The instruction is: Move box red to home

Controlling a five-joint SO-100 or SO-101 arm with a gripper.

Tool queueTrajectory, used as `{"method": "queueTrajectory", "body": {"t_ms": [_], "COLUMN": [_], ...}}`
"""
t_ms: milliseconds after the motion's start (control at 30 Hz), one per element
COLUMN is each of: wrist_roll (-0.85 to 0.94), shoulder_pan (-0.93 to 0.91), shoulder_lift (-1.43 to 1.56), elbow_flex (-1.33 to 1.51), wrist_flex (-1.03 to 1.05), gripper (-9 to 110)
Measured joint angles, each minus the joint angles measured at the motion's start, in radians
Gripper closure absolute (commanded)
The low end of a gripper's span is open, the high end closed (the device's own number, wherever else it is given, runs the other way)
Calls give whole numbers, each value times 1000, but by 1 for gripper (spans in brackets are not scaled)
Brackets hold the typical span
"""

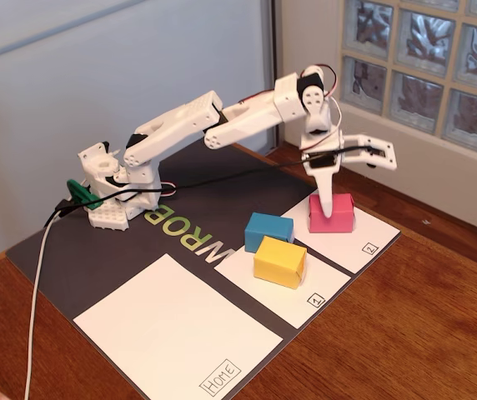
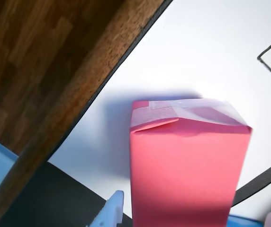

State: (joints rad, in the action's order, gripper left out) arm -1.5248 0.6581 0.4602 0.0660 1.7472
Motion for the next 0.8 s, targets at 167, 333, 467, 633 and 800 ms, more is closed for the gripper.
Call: {"method": "queueTrajectory", "body": {"t_ms": [167,333,467,633,800], "wrist_roll": [3,8,9,9,9], "shoulder_pan": [-2,-5,-6,-11,-9], "shoulder_lift": [-34,-58,-83,-114,-133], "elbow_flex": [-3,-3,-12,-15,-15], "wrist_flex": [0,0,-8,-18,-23], "gripper": [66,66,66,66,67]}}
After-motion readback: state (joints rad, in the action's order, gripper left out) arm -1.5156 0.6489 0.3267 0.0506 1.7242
